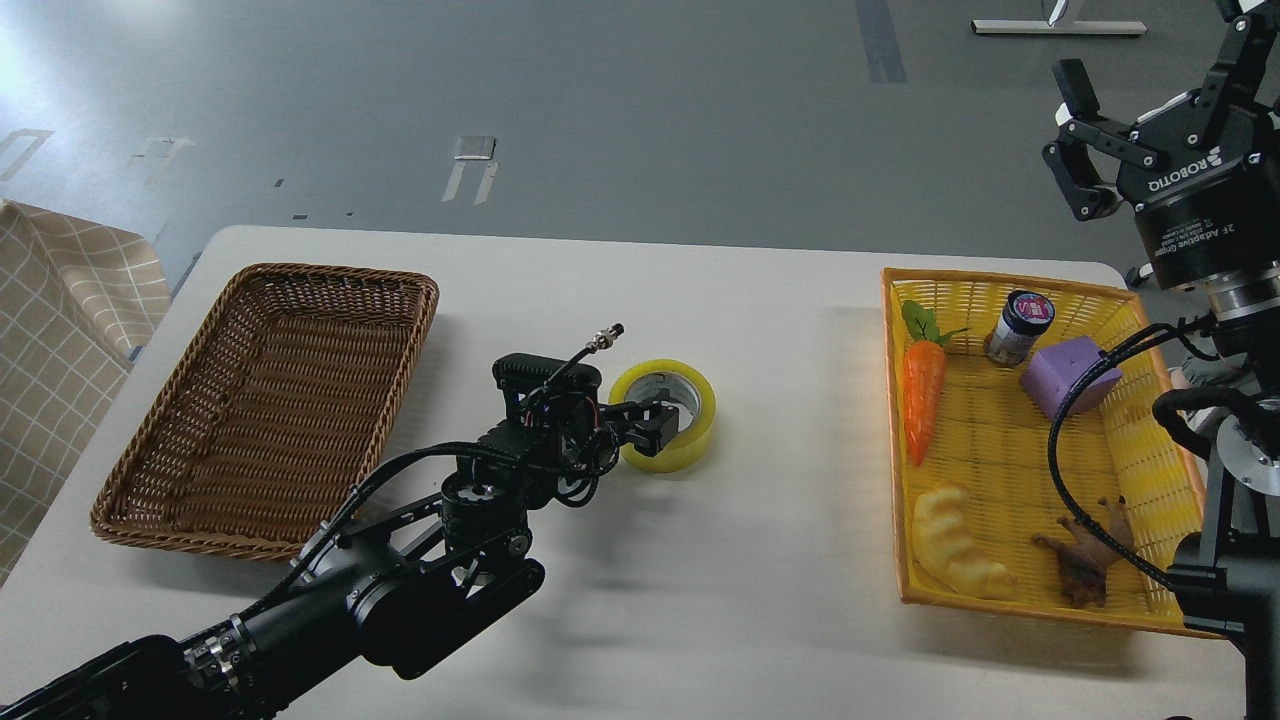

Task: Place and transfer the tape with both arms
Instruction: 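Hook the left gripper into the tape roll's hole and grip its rim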

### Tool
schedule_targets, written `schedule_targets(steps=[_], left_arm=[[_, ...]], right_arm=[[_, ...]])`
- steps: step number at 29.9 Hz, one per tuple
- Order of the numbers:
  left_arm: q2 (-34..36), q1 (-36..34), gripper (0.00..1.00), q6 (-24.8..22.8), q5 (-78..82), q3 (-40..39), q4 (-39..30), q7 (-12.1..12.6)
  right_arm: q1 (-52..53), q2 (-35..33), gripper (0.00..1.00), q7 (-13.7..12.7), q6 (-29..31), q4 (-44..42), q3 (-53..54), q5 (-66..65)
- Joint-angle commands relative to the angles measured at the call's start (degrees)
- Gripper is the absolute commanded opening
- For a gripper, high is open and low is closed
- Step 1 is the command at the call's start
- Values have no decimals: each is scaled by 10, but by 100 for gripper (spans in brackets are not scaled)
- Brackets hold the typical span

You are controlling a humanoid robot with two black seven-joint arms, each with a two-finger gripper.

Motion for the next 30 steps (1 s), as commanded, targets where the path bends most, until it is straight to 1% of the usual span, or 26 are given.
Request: schedule_targets(steps=[1, 2, 3, 4, 7, 10, 13, 15, 16, 20, 30], left_arm=[[2, 1, 87, -3, 0, 0, 1, -9], [3, 2, 83, -4, 0, 0, 1, -9], [3, 3, 77, -5, 0, 0, 1, -11], [4, 2, 75, -8, 0, 0, 2, -11], [5, 2, 73, -19, 0, 0, 3, -10], [6, 2, 67, -28, -1, 0, 3, -11], [6, 2, 65, -31, 0, 0, 5, -11], [11, 2, 60, -36, 0, 0, 6, -10], [13, 2, 50, -40, -1, 0, 8, -10], [13, 1, 25, -51, -3, -1, 10, -10], [16, -6, 24, -61, -29, -2, 9, -10]], right_arm=[[-1, 0, 100, 0, 0, 0, 0, 0], [-1, 0, 100, 0, 0, 0, 0, 0], [-1, 0, 100, 0, 0, 0, 0, 0], [-1, 0, 100, 0, 0, 0, 0, 0], [-1, 0, 100, 0, 0, 0, 0, 0], [-2, 0, 100, 0, 0, 0, 0, -1], [-2, 0, 100, 0, 0, 0, 0, -1], [-3, 0, 100, 0, 0, 0, 0, -1], [-4, 0, 100, 0, 0, 0, 0, -1], [-11, 0, 100, 0, 0, 0, 0, -1], [-14, 0, 100, 0, 0, -2, 0, -2]])
